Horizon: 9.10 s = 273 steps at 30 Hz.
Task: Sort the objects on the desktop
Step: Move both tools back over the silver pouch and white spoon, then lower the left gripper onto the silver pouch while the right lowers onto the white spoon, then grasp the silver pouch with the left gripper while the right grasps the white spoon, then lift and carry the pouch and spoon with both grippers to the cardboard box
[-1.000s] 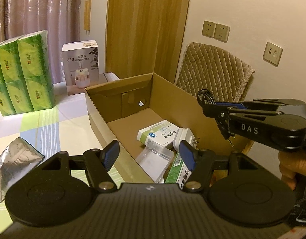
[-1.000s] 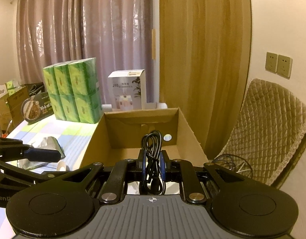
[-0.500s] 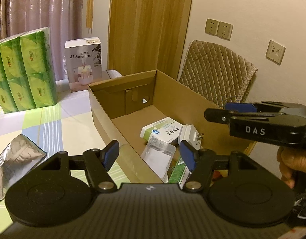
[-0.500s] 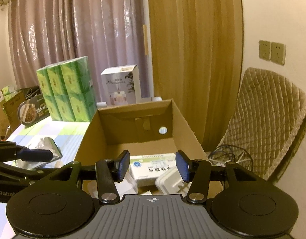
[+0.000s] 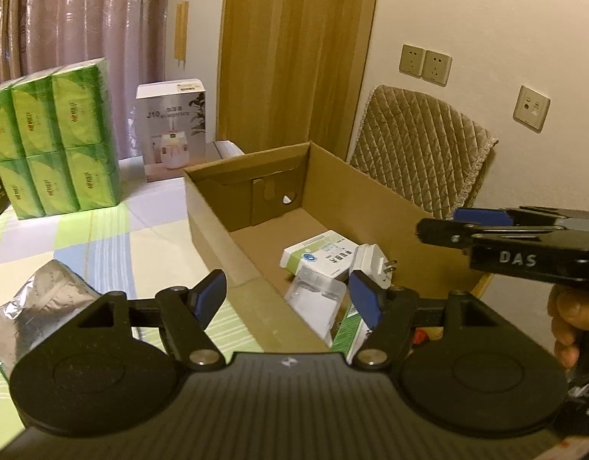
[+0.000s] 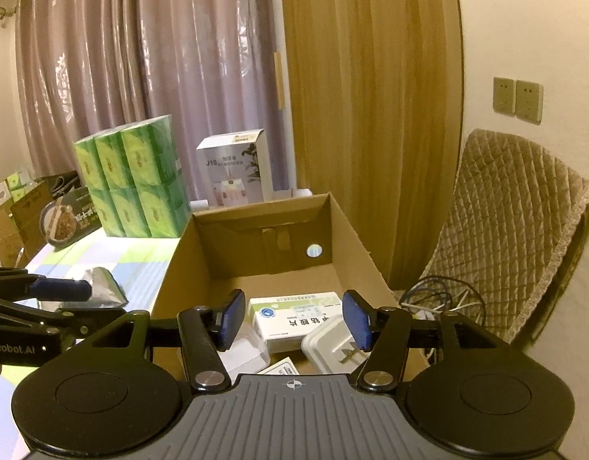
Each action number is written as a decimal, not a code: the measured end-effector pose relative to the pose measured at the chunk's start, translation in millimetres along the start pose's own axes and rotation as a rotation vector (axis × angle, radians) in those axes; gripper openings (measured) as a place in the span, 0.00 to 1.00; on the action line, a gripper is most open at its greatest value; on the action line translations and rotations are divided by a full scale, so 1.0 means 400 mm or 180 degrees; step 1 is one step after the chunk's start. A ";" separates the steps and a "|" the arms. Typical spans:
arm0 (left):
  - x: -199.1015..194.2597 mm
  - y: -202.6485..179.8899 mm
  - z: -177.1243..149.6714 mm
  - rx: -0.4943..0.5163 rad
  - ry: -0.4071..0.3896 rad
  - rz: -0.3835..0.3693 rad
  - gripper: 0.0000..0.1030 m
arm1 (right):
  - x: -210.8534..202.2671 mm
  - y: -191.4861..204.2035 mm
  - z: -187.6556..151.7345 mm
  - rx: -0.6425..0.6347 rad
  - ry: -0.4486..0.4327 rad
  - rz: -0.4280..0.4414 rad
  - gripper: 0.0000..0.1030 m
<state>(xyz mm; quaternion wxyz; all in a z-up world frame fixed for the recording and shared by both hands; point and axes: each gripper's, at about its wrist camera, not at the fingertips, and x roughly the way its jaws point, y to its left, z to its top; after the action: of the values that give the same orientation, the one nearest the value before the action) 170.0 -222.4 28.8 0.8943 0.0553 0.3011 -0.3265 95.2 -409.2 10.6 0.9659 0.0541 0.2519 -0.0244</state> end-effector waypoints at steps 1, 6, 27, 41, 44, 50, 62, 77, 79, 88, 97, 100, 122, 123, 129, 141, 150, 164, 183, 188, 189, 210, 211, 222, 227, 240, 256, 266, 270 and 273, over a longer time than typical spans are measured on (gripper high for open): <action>-0.006 0.006 -0.003 0.0006 0.0001 0.0016 0.65 | -0.005 0.003 0.000 0.0007 0.0000 0.0007 0.55; -0.047 0.041 -0.019 -0.0023 -0.0024 0.0098 0.68 | -0.026 0.046 -0.008 0.0009 0.0037 0.0089 0.65; -0.256 0.263 -0.164 -0.0206 -0.0004 0.0571 0.95 | -0.056 0.356 -0.059 -0.0469 0.0147 0.0566 0.98; -0.310 0.462 -0.270 -0.0467 0.0069 0.1057 0.99 | 0.026 0.515 -0.111 -0.0735 0.0285 0.0817 0.91; -0.304 0.494 -0.281 -0.0540 0.0080 0.1098 0.99 | 0.061 0.539 -0.125 -0.0762 0.0384 0.0875 0.81; -0.267 0.543 -0.282 -0.0550 0.0117 0.1112 0.99 | 0.132 0.564 -0.146 -0.0778 0.0483 0.0879 0.80; -0.140 0.575 -0.224 0.0456 0.0112 0.1047 0.99 | 0.309 0.571 -0.148 -0.0675 0.0604 0.0800 0.65; 0.085 0.636 -0.159 0.1110 0.0625 0.0531 0.98 | 0.493 0.544 -0.183 -0.0599 0.0946 0.0744 0.56; 0.113 0.642 -0.145 0.1118 0.0743 0.0485 0.98 | 0.515 0.543 -0.184 -0.0589 0.1000 0.0751 0.55; 0.199 0.654 -0.106 0.1239 0.1083 0.0384 0.92 | 0.590 0.554 -0.198 -0.0679 0.1017 0.0720 0.44; 0.263 0.655 -0.110 0.1288 0.1290 0.0316 0.86 | 0.607 0.574 -0.201 -0.0868 0.0890 0.0682 0.28; 0.277 0.653 -0.112 0.1323 0.1355 0.0332 0.78 | 0.605 0.574 -0.204 -0.0862 0.0874 0.0684 0.28; 0.100 0.495 -0.222 0.1539 0.1604 0.0056 0.42 | 0.338 0.504 -0.292 -0.0624 0.1167 0.0789 0.27; 0.082 0.483 -0.233 0.1526 0.1615 0.0024 0.42 | 0.316 0.497 -0.302 -0.0591 0.1184 0.0797 0.27; -0.026 0.409 -0.296 0.1439 0.1796 -0.0261 0.42 | 0.191 0.476 -0.353 -0.0555 0.1258 0.0842 0.27; -0.035 0.392 -0.286 0.1217 0.2144 -0.0142 0.68 | 0.115 0.458 -0.378 -0.0599 0.1275 0.0885 0.27; 0.036 0.410 -0.288 0.0914 0.2369 -0.0120 0.68 | 0.125 0.442 -0.383 -0.0561 0.1274 0.0882 0.27; 0.035 0.376 -0.307 0.1105 0.2346 -0.0223 0.42 | 0.151 0.457 -0.391 -0.0703 0.1297 0.0860 0.27; 0.027 0.367 -0.318 0.1328 0.2311 -0.0250 0.56 | 0.171 0.485 -0.394 -0.1124 0.1265 0.0923 0.34; 0.029 0.374 -0.317 0.1286 0.2309 -0.0250 0.62 | 0.167 0.476 -0.394 -0.1171 0.1257 0.1002 0.27; 0.029 0.375 -0.316 0.1266 0.2308 -0.0258 0.62 | 0.165 0.473 -0.395 -0.1178 0.1253 0.1007 0.27; -0.011 0.339 -0.320 0.1721 0.2331 -0.0459 0.34 | 0.121 0.456 -0.393 -0.1649 0.1270 0.1171 0.27; -0.014 0.337 -0.321 0.1761 0.2333 -0.0458 0.33 | 0.121 0.454 -0.393 -0.1660 0.1270 0.1169 0.27; -0.007 0.336 -0.334 0.1835 0.2397 -0.0485 0.43 | 0.125 0.458 -0.411 -0.1635 0.1317 0.1206 0.27; -0.002 0.336 -0.333 0.1849 0.2429 -0.0526 0.39 | 0.122 0.461 -0.412 -0.1646 0.1330 0.1232 0.27; -0.047 0.293 -0.333 0.2324 0.2370 -0.0365 0.32 | 0.088 0.455 -0.399 -0.1658 0.1246 0.1209 0.27; -0.118 0.246 -0.284 0.2484 0.2245 -0.0252 0.32 | 0.012 0.443 -0.335 -0.1619 0.1042 0.1158 0.04; -0.142 0.213 -0.262 0.2453 0.2175 -0.0187 0.32 | 0.011 0.388 -0.353 -0.1441 0.1034 0.1010 0.04; -0.146 0.225 -0.270 0.2411 0.2185 -0.0169 0.32 | 0.020 0.356 -0.365 -0.1273 0.1072 0.1018 0.13; -0.141 0.237 -0.277 0.2362 0.2204 -0.0158 0.32 | 0.026 0.358 -0.375 -0.1271 0.1071 0.1044 0.53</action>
<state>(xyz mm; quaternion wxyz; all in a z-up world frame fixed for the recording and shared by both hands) 138.7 -84.4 -38.1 0.6540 0.4671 0.4449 -0.3951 42.3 -249.5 -111.5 0.8933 -0.0935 0.3960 0.1910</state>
